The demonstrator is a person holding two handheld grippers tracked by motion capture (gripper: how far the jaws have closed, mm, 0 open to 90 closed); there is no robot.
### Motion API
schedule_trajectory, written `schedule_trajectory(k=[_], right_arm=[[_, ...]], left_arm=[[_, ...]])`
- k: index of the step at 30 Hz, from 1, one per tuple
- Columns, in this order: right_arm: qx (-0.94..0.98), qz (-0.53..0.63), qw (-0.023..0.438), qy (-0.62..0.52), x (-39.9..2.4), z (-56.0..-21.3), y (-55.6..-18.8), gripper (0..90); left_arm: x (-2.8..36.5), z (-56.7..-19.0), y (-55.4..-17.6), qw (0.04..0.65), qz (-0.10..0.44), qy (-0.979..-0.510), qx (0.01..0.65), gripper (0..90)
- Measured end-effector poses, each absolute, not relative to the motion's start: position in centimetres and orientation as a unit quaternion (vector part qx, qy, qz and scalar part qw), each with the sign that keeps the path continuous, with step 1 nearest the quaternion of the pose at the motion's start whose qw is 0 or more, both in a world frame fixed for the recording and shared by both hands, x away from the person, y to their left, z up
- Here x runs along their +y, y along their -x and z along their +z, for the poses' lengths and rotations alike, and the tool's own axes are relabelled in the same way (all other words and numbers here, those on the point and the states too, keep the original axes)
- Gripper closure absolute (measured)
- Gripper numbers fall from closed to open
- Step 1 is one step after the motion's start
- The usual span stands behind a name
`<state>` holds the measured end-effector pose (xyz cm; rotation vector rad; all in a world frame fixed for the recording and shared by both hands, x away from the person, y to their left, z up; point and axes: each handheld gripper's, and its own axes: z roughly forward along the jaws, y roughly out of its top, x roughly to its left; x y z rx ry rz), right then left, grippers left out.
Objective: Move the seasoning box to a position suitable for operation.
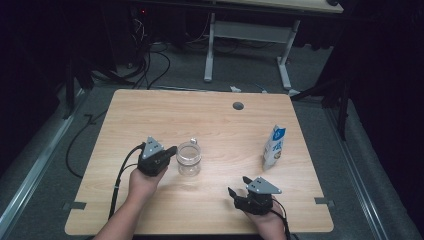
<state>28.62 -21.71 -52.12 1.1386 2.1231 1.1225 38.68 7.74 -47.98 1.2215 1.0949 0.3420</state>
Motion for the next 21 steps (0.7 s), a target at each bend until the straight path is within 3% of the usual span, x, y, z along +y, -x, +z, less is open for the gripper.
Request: schedule_trajectory(k=[6, 10, 14, 21], right_arm=[[0.778, 0.408, 0.240, -0.414, -21.5, -52.2, -28.6, 33.6], [0.783, 0.405, 0.238, -0.409, -21.5, -52.2, -28.6, 35.0], [0.781, 0.403, 0.237, -0.413, -21.6, -52.3, -28.7, 36.1], [0.771, 0.405, 0.241, -0.427, -21.9, -52.3, -28.7, 37.3]], left_arm=[[7.6, -48.2, -39.3, 0.655, 0.185, -0.539, 0.496, 88.1], [7.2, -48.6, -40.4, 0.649, 0.173, -0.538, 0.510, 85.6], [6.9, -48.8, -40.8, 0.648, 0.156, -0.532, 0.522, 90.0], [7.0, -48.8, -39.8, 0.650, 0.152, -0.542, 0.510, 90.0]])
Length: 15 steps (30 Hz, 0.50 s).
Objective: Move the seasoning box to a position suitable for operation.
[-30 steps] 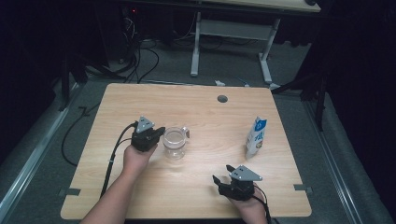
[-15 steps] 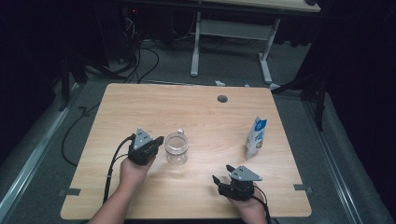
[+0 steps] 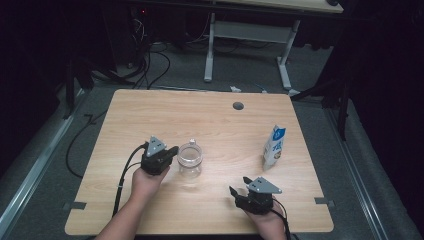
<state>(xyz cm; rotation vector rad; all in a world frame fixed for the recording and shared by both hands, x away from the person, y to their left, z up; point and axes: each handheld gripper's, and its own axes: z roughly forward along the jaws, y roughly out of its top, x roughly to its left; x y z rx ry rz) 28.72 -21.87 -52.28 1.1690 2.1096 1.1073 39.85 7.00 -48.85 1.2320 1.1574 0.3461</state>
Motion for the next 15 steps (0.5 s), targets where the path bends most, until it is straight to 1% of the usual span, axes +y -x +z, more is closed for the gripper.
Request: schedule_trajectory(k=[5, 11, 15], right_arm=[[0.770, 0.403, 0.236, -0.436, -22.0, -52.4, -28.8, 38.2], [0.773, 0.399, 0.246, -0.428, -21.9, -52.4, -28.8, 37.8], [0.770, 0.402, 0.247, -0.431, -22.0, -52.4, -28.8, 37.0]], left_arm=[[6.8, -48.8, -38.3, 0.657, 0.146, -0.542, 0.503, 90.0], [6.1, -48.7, -35.9, 0.667, 0.139, -0.546, 0.487, 90.0], [5.7, -48.7, -35.0, 0.671, 0.133, -0.547, 0.483, 89.9]])
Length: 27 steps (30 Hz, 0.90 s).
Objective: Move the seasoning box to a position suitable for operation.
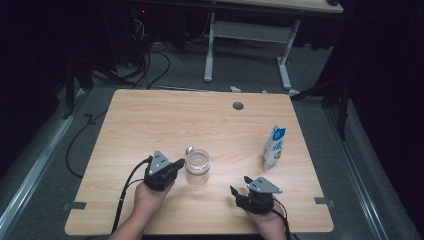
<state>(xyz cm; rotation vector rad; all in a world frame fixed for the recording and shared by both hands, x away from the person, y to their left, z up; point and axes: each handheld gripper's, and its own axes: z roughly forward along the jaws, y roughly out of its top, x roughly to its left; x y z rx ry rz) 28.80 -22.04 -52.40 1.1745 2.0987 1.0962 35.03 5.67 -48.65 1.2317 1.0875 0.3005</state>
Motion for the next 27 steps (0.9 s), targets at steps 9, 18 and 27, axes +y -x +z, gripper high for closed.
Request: schedule_trajectory(k=[9, 18, 27], right_arm=[[0.776, 0.399, 0.247, -0.422, -21.9, -52.4, -28.8, 36.6], [0.773, 0.402, 0.249, -0.423, -21.9, -52.4, -28.8, 37.5], [0.769, 0.397, 0.262, -0.427, -22.1, -52.5, -28.8, 48.3]], left_arm=[[5.4, -49.2, -35.4, 0.662, 0.138, -0.551, 0.488, 88.6], [4.9, -49.0, -34.3, 0.665, 0.131, -0.553, 0.484, 88.9], [4.3, -49.3, -33.0, 0.673, 0.120, -0.561, 0.467, 82.8]])
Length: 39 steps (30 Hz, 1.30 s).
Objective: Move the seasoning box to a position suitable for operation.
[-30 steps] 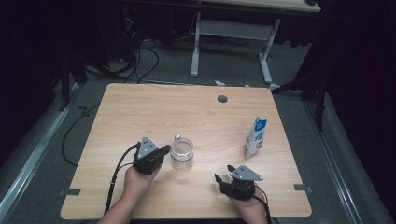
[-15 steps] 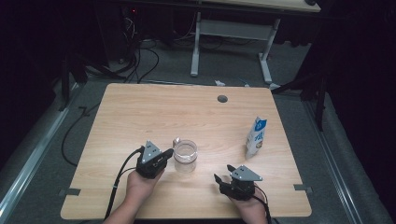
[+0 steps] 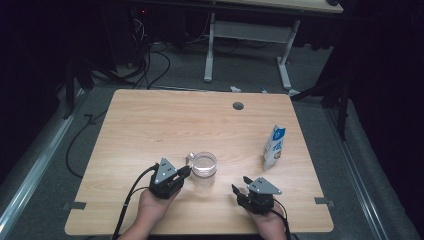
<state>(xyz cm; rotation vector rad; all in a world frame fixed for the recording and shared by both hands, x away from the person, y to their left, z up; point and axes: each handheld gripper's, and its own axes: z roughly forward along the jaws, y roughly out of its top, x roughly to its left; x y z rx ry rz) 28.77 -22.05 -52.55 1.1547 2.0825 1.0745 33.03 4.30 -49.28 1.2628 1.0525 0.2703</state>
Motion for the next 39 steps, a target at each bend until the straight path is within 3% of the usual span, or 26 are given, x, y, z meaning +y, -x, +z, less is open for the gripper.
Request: schedule_trajectory(k=[3, 6, 18, 21, 24, 29, 35, 39], right_arm=[[0.766, 0.398, 0.260, -0.432, -22.3, -52.5, -28.8, 51.1], [0.764, 0.395, 0.260, -0.440, -22.5, -52.6, -28.9, 52.9], [0.783, 0.365, 0.279, -0.419, -21.1, -52.6, -28.7, 65.0], [0.783, 0.372, 0.274, -0.415, -21.0, -52.5, -28.6, 65.2], [0.784, 0.379, 0.268, -0.411, -20.7, -52.4, -28.7, 65.1], [0.777, 0.390, 0.263, -0.418, -19.6, -51.3, -29.9, 64.9], [0.765, 0.397, 0.279, -0.423, -19.2, -49.9, -32.0, 68.4], [0.764, 0.398, 0.283, -0.421, -19.1, -49.6, -32.9, 68.4]], left_arm=[[4.7, -49.7, -32.9, 0.668, 0.124, -0.569, 0.463, 80.2], [5.4, -50.1, -32.7, 0.661, 0.123, -0.583, 0.456, 83.0], [7.4, -52.0, -33.1, 0.612, 0.120, -0.594, 0.508, 55.1], [8.2, -52.2, -32.7, 0.609, 0.113, -0.589, 0.519, 52.5], [8.8, -52.6, -32.3, 0.614, 0.119, -0.585, 0.517, 57.6], [9.4, -52.2, -32.7, 0.625, 0.119, -0.576, 0.514, 58.0], [9.7, -51.2, -34.0, 0.631, 0.132, -0.557, 0.524, 59.2], [9.5, -50.8, -34.2, 0.638, 0.150, -0.556, 0.511, 64.8]])
